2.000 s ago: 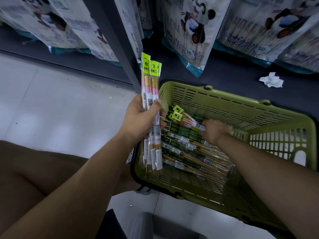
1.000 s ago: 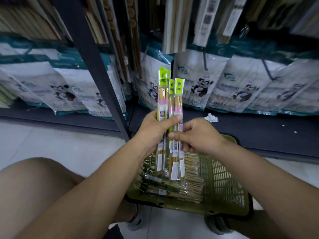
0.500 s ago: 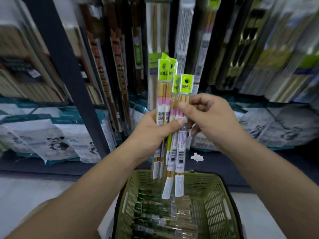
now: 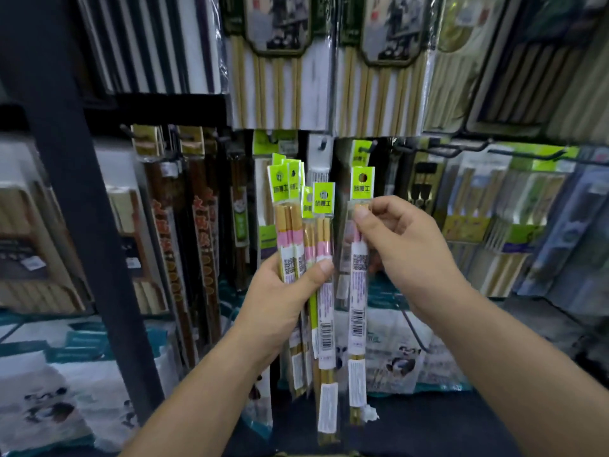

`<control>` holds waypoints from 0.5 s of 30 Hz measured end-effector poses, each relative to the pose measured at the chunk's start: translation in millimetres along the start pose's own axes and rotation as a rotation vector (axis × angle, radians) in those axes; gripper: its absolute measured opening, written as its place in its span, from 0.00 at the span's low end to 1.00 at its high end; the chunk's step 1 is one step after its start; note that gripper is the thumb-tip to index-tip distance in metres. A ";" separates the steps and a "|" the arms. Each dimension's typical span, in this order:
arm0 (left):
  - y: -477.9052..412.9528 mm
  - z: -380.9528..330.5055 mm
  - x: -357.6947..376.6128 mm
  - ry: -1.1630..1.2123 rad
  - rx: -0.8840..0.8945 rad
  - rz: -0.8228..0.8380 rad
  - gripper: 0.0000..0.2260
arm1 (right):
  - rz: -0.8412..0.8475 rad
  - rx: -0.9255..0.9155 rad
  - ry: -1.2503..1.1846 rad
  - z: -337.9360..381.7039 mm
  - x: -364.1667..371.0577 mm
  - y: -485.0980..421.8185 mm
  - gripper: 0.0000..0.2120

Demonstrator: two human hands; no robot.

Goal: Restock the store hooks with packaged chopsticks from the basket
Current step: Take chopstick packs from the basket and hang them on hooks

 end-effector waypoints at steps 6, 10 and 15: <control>-14.2 -12.4 -6.2 -0.095 0.013 -0.009 0.15 | -0.138 -0.068 -0.008 26.3 -21.1 -28.9 0.17; -18.7 -11.3 -6.1 -0.104 -0.010 -0.026 0.33 | -0.157 -0.070 0.013 29.0 -20.2 -38.3 0.19; -19.1 -8.6 2.1 -0.021 0.014 -0.020 0.15 | -0.221 -0.053 -0.006 28.0 -22.1 -42.2 0.18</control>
Point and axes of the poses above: each hand's wrist, its own y-axis away from the middle knuckle, its own x-axis out of the palm, z = x × y, the point moved 6 cm from there along -y, towards the middle knuckle, and after that the axes turned 9 degrees about z, right-handed, at the moved point
